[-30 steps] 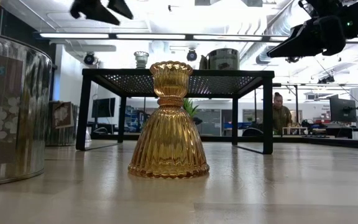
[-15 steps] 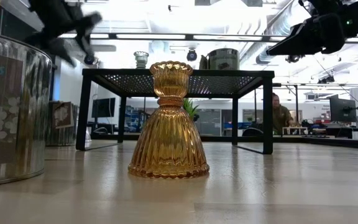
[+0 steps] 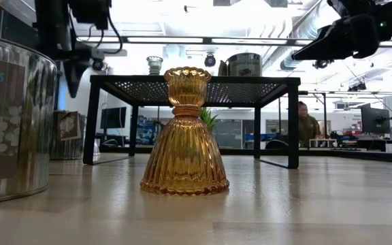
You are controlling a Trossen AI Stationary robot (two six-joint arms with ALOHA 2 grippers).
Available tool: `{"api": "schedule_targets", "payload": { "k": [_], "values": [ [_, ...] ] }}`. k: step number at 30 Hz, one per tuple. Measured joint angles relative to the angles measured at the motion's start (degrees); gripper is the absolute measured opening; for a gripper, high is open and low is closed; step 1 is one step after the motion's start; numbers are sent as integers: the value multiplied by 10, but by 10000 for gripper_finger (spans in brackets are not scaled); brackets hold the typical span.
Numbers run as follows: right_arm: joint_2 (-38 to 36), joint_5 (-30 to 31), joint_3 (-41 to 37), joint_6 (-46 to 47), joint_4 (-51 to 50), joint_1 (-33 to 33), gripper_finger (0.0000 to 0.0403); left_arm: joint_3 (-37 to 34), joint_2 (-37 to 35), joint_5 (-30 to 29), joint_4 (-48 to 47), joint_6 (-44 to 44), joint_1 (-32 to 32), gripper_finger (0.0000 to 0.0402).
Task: Pick & Place candle stick holders
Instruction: Put the orange scented candle on the shelf
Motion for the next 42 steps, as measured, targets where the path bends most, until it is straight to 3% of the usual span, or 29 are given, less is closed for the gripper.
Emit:
{"api": "schedule_targets", "payload": {
  "k": [8, 21, 33, 42],
  "values": [
    [0, -5, 0, -8, 0, 0, 154, 0, 48, 56, -18, 54, 41, 253],
    [0, -5, 0, -10, 0, 0, 154, -2, 106, 54, -28, 70, 43, 253],
    [0, -6, 0, -9, 0, 0, 154, -2, 109, 37, -29, 87, 44, 253],
    [0, -6, 0, -9, 0, 0, 154, -40, 106, 65, -9, 142, 104, 253]
  ]
}}
